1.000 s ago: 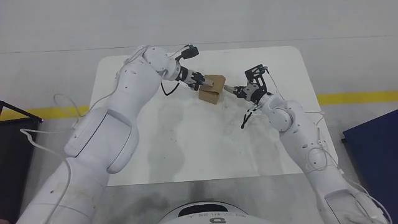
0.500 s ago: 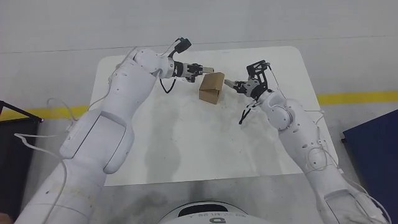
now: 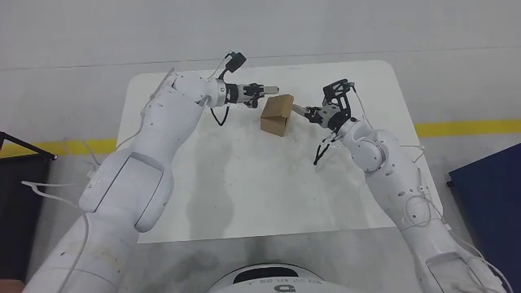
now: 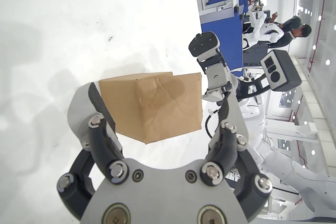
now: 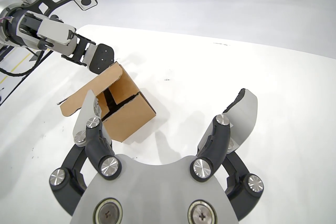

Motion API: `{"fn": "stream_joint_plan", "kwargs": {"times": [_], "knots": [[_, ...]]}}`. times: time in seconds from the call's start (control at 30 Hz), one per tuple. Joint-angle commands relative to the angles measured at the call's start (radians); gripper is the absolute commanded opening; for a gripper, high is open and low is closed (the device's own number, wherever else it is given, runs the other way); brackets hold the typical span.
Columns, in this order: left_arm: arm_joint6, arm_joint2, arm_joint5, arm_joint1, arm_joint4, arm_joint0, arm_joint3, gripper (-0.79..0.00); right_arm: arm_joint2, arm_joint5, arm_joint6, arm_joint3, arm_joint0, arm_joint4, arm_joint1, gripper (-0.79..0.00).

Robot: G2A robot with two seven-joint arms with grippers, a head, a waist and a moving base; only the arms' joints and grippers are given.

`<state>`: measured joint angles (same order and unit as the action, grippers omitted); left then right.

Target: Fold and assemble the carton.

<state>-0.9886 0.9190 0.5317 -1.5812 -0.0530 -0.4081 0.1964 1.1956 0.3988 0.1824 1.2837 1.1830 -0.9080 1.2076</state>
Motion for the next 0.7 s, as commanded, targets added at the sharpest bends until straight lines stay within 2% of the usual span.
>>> {"fn": "stream_joint_plan", "kwargs": {"times": [0.0,0.67], "knots": [[-0.001,-0.001,0.001,-0.001,-0.003,-0.001,0.004,-0.031,-0.006,-0.003,0.001,-0.003,-0.005,-0.006,0.002,0.000],[-0.013,-0.013,0.009,-0.018,-0.023,-0.003,0.007,-0.077,-0.057,0.012,0.004,-0.061,-0.044,-0.017,0.016,0.000]]}}
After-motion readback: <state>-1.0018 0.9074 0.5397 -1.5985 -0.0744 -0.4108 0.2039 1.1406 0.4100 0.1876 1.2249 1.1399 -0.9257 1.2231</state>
